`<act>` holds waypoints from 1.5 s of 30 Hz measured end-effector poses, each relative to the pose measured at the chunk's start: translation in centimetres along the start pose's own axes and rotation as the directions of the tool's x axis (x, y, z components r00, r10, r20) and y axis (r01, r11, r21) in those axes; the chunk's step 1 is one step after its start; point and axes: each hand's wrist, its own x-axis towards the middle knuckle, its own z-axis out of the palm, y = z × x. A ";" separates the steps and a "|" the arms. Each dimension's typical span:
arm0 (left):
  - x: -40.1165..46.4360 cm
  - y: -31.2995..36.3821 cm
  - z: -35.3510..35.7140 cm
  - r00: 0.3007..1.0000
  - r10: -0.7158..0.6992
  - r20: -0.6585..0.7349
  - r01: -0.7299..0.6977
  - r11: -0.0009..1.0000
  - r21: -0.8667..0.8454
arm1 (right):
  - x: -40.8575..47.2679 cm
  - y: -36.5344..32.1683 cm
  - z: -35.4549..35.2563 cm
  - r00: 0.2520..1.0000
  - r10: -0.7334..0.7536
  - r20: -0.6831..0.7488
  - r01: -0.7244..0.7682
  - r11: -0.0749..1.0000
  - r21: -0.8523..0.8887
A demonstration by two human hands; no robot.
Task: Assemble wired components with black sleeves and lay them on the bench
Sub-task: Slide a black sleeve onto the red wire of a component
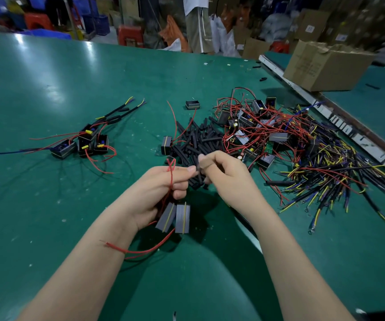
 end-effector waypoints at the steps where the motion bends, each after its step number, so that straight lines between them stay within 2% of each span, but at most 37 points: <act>1: 0.0 0.2 -0.1 1.000 -0.017 -0.001 0.017 0.999 -0.036 | 0.0 -0.1 0.1 0.995 -0.090 -0.050 0.089 0.996 -0.022; 4: -0.1 0.5 -0.2 0.994 -0.105 -0.006 0.102 0.977 -0.187 | -0.1 -0.1 0.3 0.939 -0.321 -0.121 0.318 0.947 -0.041; 6: -0.2 0.6 -0.3 0.987 -0.157 0.016 0.156 0.947 -0.281 | -0.1 0.1 0.2 0.903 -0.406 -0.137 0.398 0.914 -0.081; 10: -0.3 0.7 -0.5 0.965 -0.239 0.110 0.263 0.877 -0.402 | 0.0 0.2 0.3 0.884 -0.444 -0.145 0.428 0.895 -0.128; 12: -0.3 0.8 -0.6 0.966 -0.228 0.126 0.260 0.875 -0.409 | 0.0 0.1 0.4 0.887 -0.441 -0.135 0.422 0.894 -0.149; 14: -0.2 0.6 -0.7 0.989 -0.143 0.041 0.149 0.947 -0.285 | -0.2 0.1 0.6 0.913 -0.392 -0.109 0.369 0.910 -0.189; 16: 0.0 0.3 -0.9 0.997 0.022 -0.072 -0.023 1.000 -0.003 | -0.4 -0.2 1.0 0.966 -0.248 -0.071 0.235 0.960 -0.151; 18: 0.1 0.0 -1.0 0.963 0.223 -0.152 -0.157 0.921 0.357 | -0.5 -0.7 1.0 1.000 -0.015 0.008 0.015 1.000 -0.004; 19: 0.1 -0.1 -1.0 0.941 0.291 -0.173 -0.184 0.870 0.458 | -0.4 -0.9 0.9 0.995 0.073 0.061 -0.079 0.991 0.104; 20: 0.1 -0.2 -0.9 0.932 0.314 -0.182 -0.192 0.852 0.487 | -0.4 -1.1 0.8 0.987 0.123 0.103 -0.143 0.966 0.217; 22: 0.0 -0.2 -0.7 0.949 0.266 -0.168 -0.189 0.908 0.373 | -0.4 -1.4 0.3 0.986 0.110 0.126 -0.151 0.914 0.378; 24: 0.1 0.1 -0.7 0.972 0.183 -0.149 -0.153 0.969 0.197 | -0.5 -1.6 -0.1 0.992 0.011 0.125 -0.064 0.903 0.424; 27: 0.1 0.5 -0.9 0.993 0.052 -0.105 -0.051 0.999 0.018 | -0.5 -1.3 -0.6 0.987 -0.147 0.064 0.113 0.922 0.370; 29: -0.1 0.7 -0.9 0.998 -0.031 -0.052 0.026 0.995 -0.092 | -0.3 -0.9 -1.0 0.975 -0.220 -0.003 0.213 0.941 0.264; 32: -0.3 0.9 -0.8 0.993 -0.121 0.008 0.119 0.960 -0.252 | -0.2 -0.6 -1.3 0.964 -0.262 -0.050 0.267 0.945 0.187; 35: -0.3 0.9 -1.1 0.984 -0.166 0.060 0.177 0.915 -0.363 | -0.2 -0.3 -1.1 0.942 -0.333 -0.031 0.334 0.932 0.137; 38: -0.1 0.6 -1.2 0.974 -0.208 0.085 0.225 0.893 -0.389 | -0.2 -0.2 -0.6 0.920 -0.391 -0.029 0.391 0.908 0.149; 41: 0.0 0.2 -1.2 0.969 -0.230 0.086 0.245 0.907 -0.343 | -0.3 -0.4 -0.2 0.913 -0.405 -0.043 0.407 0.903 0.139; 43: 0.0 0.0 -1.0 0.981 -0.181 0.073 0.194 0.950 -0.245 | -0.3 -0.5 -0.2 0.947 -0.322 -0.013 0.319 0.932 0.170; 45: 0.1 -0.3 -0.7 0.995 -0.089 0.049 0.093 0.991 -0.092 | -0.3 -0.7 -0.2 0.987 -0.154 0.037 0.141 0.961 0.238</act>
